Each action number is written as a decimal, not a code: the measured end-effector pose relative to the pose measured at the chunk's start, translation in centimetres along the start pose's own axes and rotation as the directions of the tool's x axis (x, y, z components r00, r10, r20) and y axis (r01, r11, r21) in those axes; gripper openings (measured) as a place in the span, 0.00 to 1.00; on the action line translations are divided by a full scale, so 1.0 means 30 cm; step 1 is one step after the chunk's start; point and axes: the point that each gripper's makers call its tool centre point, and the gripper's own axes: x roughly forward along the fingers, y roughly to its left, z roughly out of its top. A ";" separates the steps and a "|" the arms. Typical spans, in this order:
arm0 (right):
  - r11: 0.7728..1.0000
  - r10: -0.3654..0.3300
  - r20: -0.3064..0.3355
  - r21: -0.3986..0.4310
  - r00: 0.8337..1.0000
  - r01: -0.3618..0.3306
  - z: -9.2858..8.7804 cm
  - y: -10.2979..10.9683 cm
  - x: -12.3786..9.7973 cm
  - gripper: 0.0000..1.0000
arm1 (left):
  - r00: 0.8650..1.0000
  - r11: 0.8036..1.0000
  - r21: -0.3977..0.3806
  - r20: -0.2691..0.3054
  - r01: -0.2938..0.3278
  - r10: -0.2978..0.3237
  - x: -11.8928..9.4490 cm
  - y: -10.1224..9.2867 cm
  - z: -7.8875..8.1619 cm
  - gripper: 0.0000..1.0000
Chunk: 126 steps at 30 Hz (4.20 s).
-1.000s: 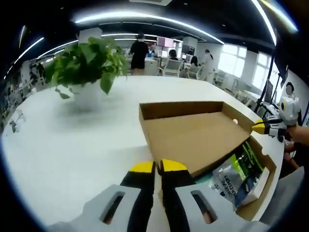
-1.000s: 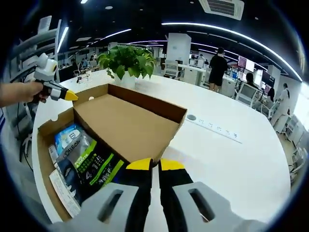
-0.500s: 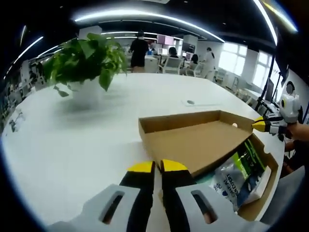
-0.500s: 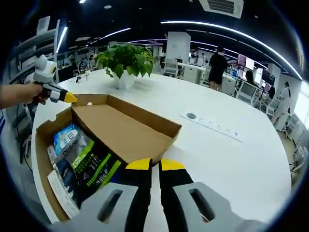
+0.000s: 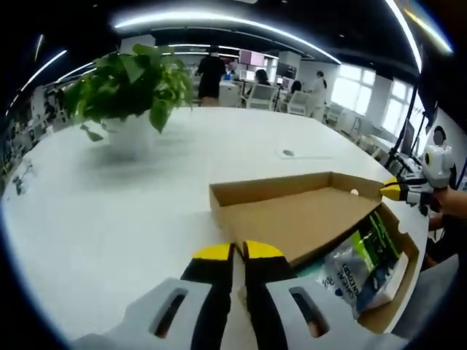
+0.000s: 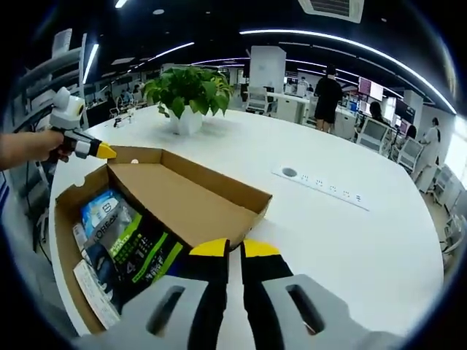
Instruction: Operate the shoe box by opening the lid, removing the specified soft item, and placing it in the target area until the item is outside and the box remains undamaged.
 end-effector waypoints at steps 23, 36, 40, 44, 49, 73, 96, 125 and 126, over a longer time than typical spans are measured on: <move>0.992 0.100 -0.031 0.082 0.995 -0.097 -0.025 0.077 -0.096 0.13 | 1.000 0.999 0.048 -0.005 0.022 -0.022 -0.068 -0.065 0.006 0.18; 0.986 0.165 -0.064 0.050 0.984 -0.162 -0.021 0.152 -0.087 0.16 | 1.000 0.996 0.090 0.013 0.021 -0.023 -0.115 -0.130 0.002 0.22; 0.985 0.172 -0.088 0.038 0.981 -0.169 -0.031 0.164 -0.071 0.17 | 0.999 0.993 0.110 -0.003 0.046 -0.046 -0.122 -0.183 -0.021 0.24; 0.983 0.180 -0.109 0.042 0.978 -0.176 -0.041 0.177 -0.049 0.18 | 0.997 0.989 0.128 -0.024 0.072 -0.069 -0.122 -0.229 -0.051 0.24; 0.981 0.192 -0.139 0.030 0.972 -0.189 -0.049 0.201 -0.029 0.20 | 0.994 0.987 0.128 -0.053 0.098 -0.091 -0.123 -0.272 -0.091 0.25; 0.976 0.187 -0.327 -0.044 0.926 -0.213 -0.087 0.246 0.056 0.20 | 0.962 0.979 0.089 -0.220 0.183 -0.160 -0.092 -0.397 -0.304 0.26; 0.971 0.221 -0.348 -0.013 0.911 -0.240 -0.136 0.286 0.082 0.17 | 0.918 0.970 -0.039 -0.315 0.241 -0.241 -0.062 -0.419 -0.387 0.18; 0.959 0.281 -0.253 0.047 0.926 -0.278 -0.111 0.295 0.074 0.15 | 0.931 0.977 -0.039 -0.296 0.212 -0.213 -0.071 -0.429 -0.363 0.00; 0.959 0.284 -0.246 0.056 0.927 -0.279 -0.109 0.292 0.074 0.14 | 0.931 0.975 -0.036 -0.292 0.219 -0.220 -0.068 -0.439 -0.359 0.00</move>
